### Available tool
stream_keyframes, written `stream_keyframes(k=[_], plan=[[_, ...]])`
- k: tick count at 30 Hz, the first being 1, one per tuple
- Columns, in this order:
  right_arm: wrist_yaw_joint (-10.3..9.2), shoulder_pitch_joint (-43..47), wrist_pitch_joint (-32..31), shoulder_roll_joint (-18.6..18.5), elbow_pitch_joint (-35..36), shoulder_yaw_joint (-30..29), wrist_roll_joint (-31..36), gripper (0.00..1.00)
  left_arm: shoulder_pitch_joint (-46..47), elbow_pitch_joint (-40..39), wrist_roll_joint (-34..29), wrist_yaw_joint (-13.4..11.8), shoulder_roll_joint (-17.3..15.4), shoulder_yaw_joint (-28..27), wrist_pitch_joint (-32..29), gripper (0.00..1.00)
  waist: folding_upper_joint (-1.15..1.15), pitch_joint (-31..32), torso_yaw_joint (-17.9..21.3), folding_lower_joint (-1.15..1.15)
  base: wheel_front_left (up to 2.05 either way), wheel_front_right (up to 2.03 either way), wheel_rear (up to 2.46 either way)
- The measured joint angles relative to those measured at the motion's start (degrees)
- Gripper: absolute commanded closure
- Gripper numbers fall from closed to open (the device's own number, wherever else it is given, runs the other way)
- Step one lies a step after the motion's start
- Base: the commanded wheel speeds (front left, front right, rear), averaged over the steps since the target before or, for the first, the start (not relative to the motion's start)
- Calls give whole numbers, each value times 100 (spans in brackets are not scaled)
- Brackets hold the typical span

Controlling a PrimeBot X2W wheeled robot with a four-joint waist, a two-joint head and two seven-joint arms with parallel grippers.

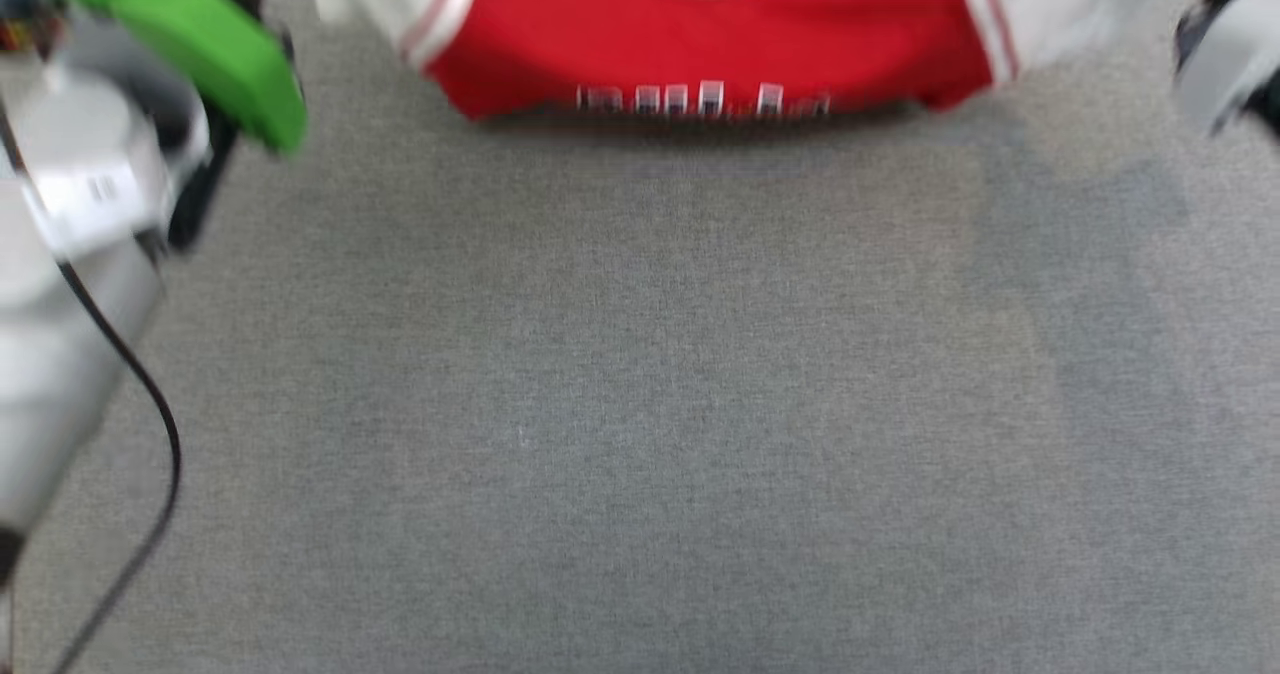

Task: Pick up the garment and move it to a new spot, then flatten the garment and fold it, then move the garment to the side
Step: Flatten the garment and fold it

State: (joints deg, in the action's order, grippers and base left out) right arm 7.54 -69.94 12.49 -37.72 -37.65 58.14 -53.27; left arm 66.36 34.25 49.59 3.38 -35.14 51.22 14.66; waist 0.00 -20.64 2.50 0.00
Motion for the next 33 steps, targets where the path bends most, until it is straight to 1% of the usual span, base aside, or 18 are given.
stream_keyframes(k=[5, 9, 12, 15, 17, 21, 24, 28, 33], plan=[[0, 1007, 90, -140, 296, 259, -170, 100, -1631, -802, 120, -366, -227, -219, 0, 100, 0, 329, -5, 0, 0, 0, 0], [0, 1750, 144, -281, 557, 311, -257, 100, -2957, -1494, 302, -732, -299, -559, 0, 100, 0, 589, -7, 0, 0, 0, 0], [0, 2405, 185, -436, 717, 279, -353, 100, -3807, -1907, 376, -921, -310, -749, 0, 100, 0, 784, -25, 0, 0, 0, 0], [0, 3059, 190, -545, 791, 243, -398, 100, -4578, -2093, 417, -1096, -310, -895, 0, 100, 0, 978, -41, 0, 0, 0, 0], [0, 3442, 192, -587, 757, 189, -367, 100, -5024, -2114, 420, -1143, -302, -957, 0, 100, 0, 1107, -40, 0, 0, 0, 0], [0, 4200, 199, -587, 620, -53, -405, 100, -5678, -2057, 490, -1171, -175, -1213, 0, 100, 0, 1332, -29, 0, 0, 0, 0], [0, 4706, 201, -533, 558, -282, -422, 100, -6082, -1989, 471, -1177, -15, -1378, 0, 100, 0, 1459, -13, 0, 0, 0, 0], [0, 5334, 218, -434, 554, -795, -431, 100, -6506, -1889, 240, -1178, 176, -1518, 0, 100, 0, 1559, -7, 0, 0, 0, 0], [4, 6152, 240, -360, 655, -1589, -258, 100, -6785, -1866, 155, -1170, 422, -1805, 0, 100, 0, 1598, -91, 0, 0, 0, 0]])
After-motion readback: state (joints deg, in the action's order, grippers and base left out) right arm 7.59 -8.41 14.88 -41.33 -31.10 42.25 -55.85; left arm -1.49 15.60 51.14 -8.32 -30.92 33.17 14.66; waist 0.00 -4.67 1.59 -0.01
